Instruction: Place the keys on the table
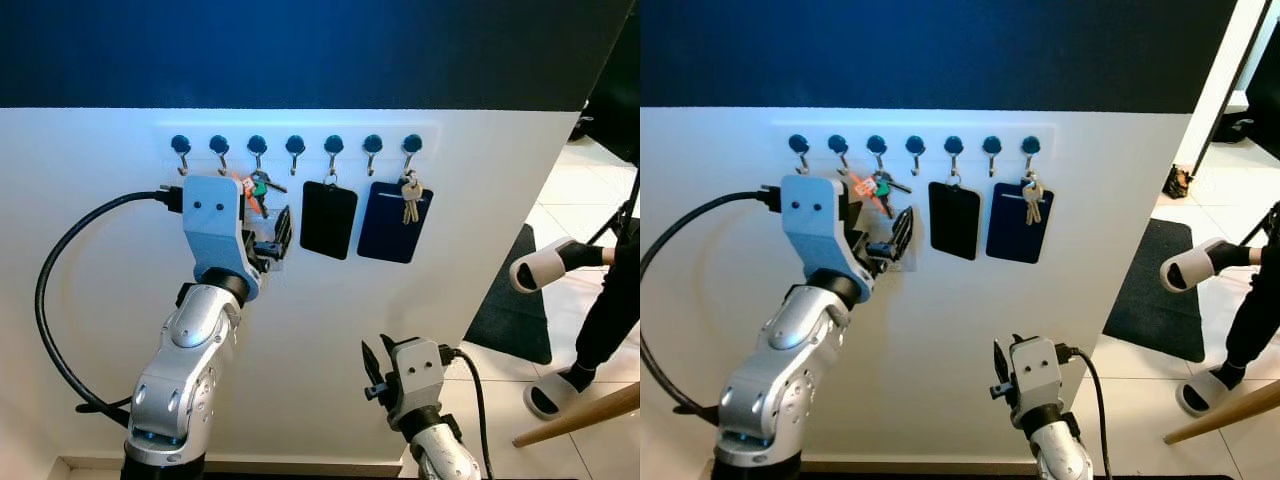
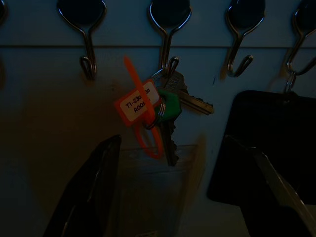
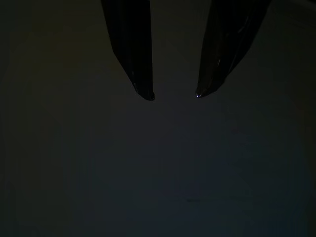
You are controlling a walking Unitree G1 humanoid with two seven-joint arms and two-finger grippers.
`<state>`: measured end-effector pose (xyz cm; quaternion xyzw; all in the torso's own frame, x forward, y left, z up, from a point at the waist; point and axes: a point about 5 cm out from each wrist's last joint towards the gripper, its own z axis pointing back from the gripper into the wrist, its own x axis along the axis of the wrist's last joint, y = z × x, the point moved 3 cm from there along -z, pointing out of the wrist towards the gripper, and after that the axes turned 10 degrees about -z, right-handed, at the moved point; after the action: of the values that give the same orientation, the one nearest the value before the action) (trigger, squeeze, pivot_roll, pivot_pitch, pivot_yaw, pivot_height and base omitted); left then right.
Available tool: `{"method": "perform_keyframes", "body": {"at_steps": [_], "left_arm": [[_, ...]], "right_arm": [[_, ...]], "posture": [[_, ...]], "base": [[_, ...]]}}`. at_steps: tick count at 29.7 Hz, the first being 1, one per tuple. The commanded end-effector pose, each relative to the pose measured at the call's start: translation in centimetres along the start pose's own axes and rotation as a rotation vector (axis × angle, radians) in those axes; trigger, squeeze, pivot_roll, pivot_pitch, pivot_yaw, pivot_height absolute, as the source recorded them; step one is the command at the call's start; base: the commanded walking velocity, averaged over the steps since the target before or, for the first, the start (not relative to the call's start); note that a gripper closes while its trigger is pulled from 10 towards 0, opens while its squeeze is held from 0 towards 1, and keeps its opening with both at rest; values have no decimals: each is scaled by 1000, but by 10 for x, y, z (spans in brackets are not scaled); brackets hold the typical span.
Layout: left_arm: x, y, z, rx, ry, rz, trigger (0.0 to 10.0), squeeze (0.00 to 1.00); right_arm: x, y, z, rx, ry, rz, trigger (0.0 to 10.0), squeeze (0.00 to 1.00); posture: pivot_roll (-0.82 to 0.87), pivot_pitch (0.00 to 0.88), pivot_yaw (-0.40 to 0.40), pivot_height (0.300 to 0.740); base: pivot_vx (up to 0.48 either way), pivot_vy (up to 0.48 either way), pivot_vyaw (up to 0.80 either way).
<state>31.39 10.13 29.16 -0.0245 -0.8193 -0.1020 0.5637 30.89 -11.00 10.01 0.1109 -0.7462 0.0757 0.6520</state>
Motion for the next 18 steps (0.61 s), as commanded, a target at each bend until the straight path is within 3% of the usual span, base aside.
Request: {"method": "perform_keyframes", "body": {"at_steps": [1, 2, 9, 11, 18], "left_arm": [[-1, -5, -2, -6, 2, 23, 6745, 0], [-2, -5, -2, 0, 4, 25, 5961, 0], [-2, -3, -6, 11, 2, 25, 5765, 0], [0, -3, -8, 17, -4, 27, 4980, 0], [4, -1, -12, 30, -19, 30, 4314, 0]], "right_arm": [[-4, 2, 2, 4, 9, 5, 10000, 0], [-3, 2, 2, 1, 8, 5, 10000, 0], [-4, 1, 3, -3, 8, 5, 10000, 0], [-4, 1, 2, -4, 8, 5, 10000, 0], [-4, 2, 2, -1, 7, 4, 10000, 0]], "posture": [[174, 153, 43, 740], [174, 153, 43, 740], [171, 151, 45, 740], [172, 152, 46, 740], [173, 153, 45, 740]], "base": [[0, 0, 0], [0, 0, 0], [0, 0, 0], [0, 0, 0], [0, 0, 0]]}}
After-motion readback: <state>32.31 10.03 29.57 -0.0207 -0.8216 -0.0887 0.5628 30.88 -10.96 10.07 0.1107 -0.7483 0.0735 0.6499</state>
